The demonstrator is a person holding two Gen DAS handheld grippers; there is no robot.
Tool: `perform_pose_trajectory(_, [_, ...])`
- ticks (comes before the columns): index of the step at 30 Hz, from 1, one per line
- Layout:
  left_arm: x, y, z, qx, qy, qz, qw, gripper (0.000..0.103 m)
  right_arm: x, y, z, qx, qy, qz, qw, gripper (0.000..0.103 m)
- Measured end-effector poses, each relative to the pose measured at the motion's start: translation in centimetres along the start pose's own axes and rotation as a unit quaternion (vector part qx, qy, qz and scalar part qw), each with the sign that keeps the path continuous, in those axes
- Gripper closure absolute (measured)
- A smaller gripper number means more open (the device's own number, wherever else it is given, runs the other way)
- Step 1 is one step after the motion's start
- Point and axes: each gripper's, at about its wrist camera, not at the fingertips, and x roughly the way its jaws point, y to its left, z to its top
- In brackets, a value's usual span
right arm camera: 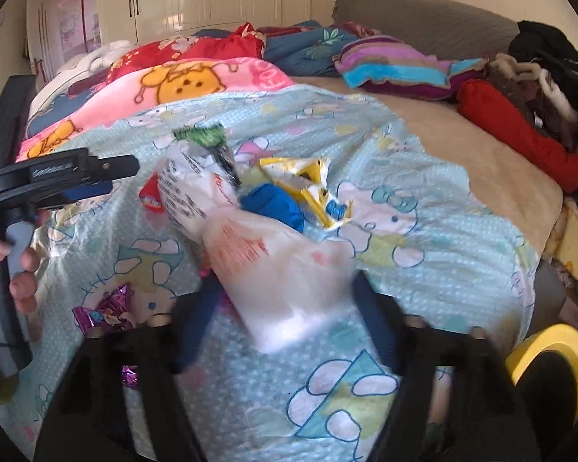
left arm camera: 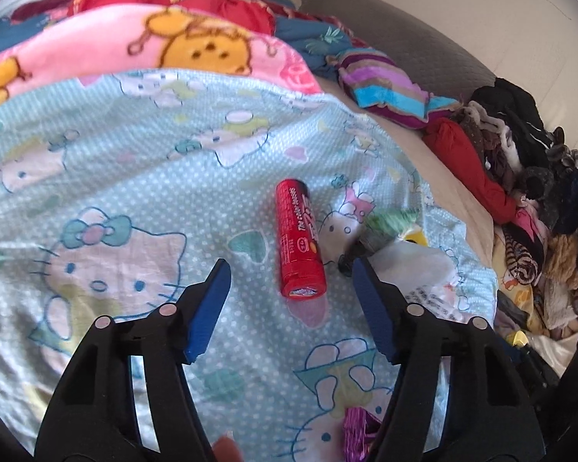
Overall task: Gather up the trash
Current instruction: 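Grasp the red tube with the left tool while the right tool grasps the white printed plastic bag, then carry the red tube and white bag over the yellow-rimmed bin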
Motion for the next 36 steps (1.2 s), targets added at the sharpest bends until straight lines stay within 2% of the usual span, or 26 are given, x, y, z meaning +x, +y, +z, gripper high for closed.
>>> perform_pose_trajectory(6, [2.6,-0.5,0.4,-0.005,0.023,-0.012,0.9996,0.057,-1.0,-1.0,-0.8,0.035,-0.018,0.025,0.999,0.062])
perform_pose_trajectory(11, [4.3,-0.9,0.2,-0.008,0.043,-0.013,0.9990,0.069,-2.5,-1.0,-1.4,0.055,-0.036,0.040,0.997,0.063])
perform_pose_trajectory(13, [4.8,-0.7,0.1,-0.012,0.049,-0.009,0.9987,0.079,-3.1,-1.0,-1.6,0.061,-0.046,0.040,0.996,0.063])
perform_pose_trajectory(21, [3.0,-0.8,-0.9,-0.009,0.044,-0.025,0.9987,0.080,-5.6,-1.0,-2.7,0.083,-0.075,0.036,0.993,0.063])
perform_pose_trajectory(26, [0.5,-2.3,-2.2,0.037,0.039,-0.044,0.9976,0.080,-7.0,-1.8,-3.6,0.114,-0.084,0.039,0.989,0.063])
perform_pose_trajectory(36, [-4.6,-4.0,-2.9,0.063,0.021,-0.084,0.9942,0.080,-9.6,-2.9,-5.7,0.145,-0.091,0.024,0.985,0.063])
